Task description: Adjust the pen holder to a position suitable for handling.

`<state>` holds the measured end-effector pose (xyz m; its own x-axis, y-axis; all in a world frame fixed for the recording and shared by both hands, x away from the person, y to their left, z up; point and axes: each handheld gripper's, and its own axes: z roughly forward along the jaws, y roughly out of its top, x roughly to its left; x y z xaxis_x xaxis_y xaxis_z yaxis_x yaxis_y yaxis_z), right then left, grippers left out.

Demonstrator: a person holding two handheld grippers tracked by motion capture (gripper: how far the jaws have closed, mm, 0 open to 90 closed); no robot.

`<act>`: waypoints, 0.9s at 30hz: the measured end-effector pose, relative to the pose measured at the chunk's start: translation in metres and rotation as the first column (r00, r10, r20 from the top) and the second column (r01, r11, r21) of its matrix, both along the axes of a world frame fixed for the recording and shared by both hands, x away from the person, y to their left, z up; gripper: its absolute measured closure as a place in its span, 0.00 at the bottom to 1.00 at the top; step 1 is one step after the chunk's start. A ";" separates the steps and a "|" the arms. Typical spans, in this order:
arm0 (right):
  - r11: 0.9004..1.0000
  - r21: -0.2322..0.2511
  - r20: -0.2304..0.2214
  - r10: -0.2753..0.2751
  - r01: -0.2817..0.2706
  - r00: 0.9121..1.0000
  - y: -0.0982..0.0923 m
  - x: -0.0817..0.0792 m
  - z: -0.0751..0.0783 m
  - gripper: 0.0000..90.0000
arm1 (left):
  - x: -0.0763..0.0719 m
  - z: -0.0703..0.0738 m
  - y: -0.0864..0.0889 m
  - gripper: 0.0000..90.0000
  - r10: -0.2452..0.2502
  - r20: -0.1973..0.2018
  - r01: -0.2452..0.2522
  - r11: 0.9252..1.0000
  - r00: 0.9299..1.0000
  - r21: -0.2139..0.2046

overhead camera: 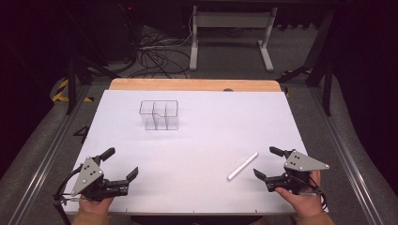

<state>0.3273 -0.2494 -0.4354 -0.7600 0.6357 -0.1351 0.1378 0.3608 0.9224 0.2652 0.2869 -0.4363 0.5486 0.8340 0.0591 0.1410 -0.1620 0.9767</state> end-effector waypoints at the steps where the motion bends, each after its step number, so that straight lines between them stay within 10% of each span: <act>1: 1.000 0.000 0.000 0.000 0.000 1.000 0.000 0.000 0.000 0.07 | 0.000 0.000 0.000 0.03 -0.001 0.001 0.001 1.000 1.000 -0.003; 27: 0.999 -0.003 -0.018 0.045 -0.046 0.999 0.002 -0.003 0.000 0.28 | 0.006 0.016 -0.012 0.16 -0.089 -0.044 0.092 0.994 0.995 0.054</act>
<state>0.3245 -0.2478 -0.4351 -0.7905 0.6000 -0.1231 0.1380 0.3703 0.9186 0.2713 0.2751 -0.4202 0.6247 0.7768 0.0800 0.1631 -0.2299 0.9594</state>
